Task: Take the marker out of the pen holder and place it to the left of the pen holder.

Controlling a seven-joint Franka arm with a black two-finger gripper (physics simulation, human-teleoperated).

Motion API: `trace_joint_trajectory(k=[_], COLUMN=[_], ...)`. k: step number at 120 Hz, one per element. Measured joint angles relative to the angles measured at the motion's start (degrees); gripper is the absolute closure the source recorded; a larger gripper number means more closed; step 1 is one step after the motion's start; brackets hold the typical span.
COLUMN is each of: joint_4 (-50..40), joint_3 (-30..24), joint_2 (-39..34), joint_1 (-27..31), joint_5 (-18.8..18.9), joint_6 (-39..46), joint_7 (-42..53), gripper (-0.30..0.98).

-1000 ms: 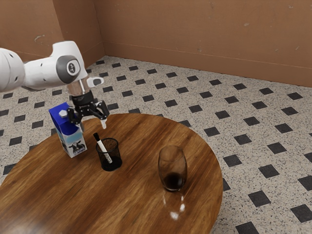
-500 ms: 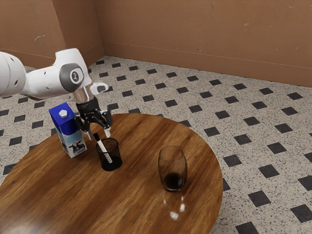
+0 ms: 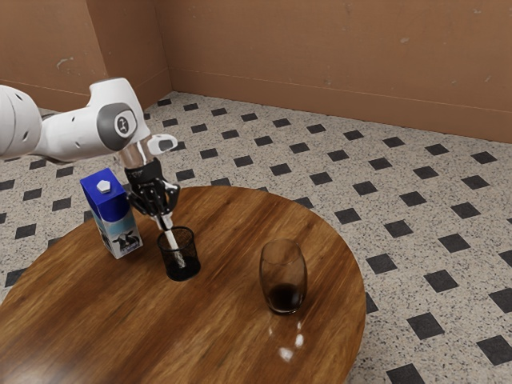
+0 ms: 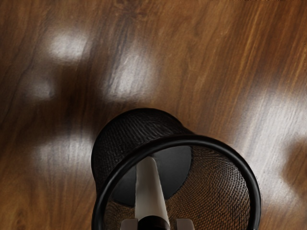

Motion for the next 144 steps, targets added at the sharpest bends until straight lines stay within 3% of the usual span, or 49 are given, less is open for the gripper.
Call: trace_joint_trajectory(k=[17,41,57,71,106,144], joint_4=[3.0,11.6,11.6,5.8,-14.9,-12.5], joint_3=[-1.1,-4.2,-5.2,-5.2,-0.6,0.4], joint_2=[-4.6,-8.2,-7.1,-6.2,-6.6,-1.3], joint_1=[-0.1,-0.1,-0.1,-0.1,0.2,0.2], joint_5=[3.1,14.0,19.1,22.2,29.7,38.7], joint_6=[-3.6,-20.7,-31.8,-37.5,-34.1,-29.6], joint_7=[0.1,-0.4,-1.8,-3.4,-6.6,-8.6], gripper=[0.75,0.77,0.78,0.79,0.79,0.78])
